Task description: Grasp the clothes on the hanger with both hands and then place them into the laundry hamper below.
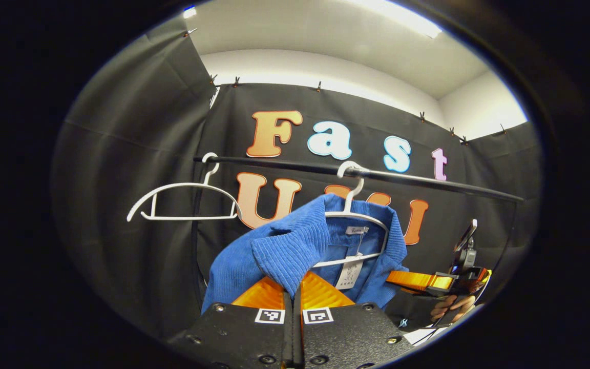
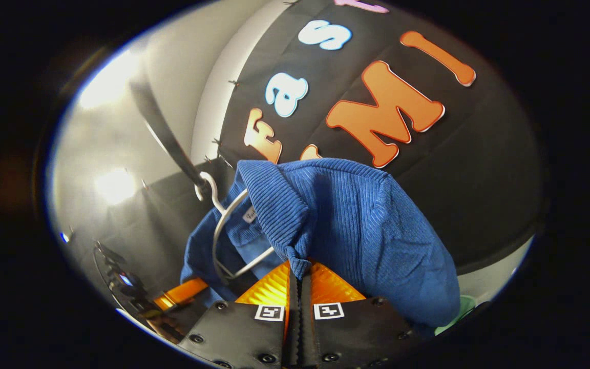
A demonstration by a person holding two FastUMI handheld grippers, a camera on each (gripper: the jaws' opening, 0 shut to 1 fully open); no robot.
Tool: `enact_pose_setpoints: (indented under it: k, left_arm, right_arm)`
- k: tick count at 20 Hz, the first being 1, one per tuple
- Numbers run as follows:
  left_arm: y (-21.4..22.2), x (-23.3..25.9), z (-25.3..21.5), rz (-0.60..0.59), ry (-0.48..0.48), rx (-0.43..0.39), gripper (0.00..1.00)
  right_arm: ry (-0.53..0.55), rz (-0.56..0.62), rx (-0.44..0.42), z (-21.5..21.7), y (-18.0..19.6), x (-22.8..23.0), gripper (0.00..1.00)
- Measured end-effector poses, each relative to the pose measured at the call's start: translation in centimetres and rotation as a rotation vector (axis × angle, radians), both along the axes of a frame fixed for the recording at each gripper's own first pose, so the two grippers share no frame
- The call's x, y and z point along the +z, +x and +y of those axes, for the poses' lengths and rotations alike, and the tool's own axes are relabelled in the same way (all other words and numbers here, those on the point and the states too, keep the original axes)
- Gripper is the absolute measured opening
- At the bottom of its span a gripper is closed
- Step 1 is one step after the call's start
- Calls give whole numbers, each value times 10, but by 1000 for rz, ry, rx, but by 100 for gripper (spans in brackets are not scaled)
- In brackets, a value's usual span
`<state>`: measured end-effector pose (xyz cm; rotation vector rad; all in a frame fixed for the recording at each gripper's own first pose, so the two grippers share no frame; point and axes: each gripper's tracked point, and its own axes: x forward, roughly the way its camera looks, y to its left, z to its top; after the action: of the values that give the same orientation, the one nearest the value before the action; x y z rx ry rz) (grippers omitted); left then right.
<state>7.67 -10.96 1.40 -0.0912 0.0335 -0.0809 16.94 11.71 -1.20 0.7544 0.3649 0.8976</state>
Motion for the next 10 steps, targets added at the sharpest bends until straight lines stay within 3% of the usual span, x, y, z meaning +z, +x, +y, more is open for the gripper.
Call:
enact_pose_setpoints:
  k: [10]
  left_arm:
    - [-1,37,38,-45,19,15,0]
  right_arm:
    - [192,2,42,-7,22,56,8]
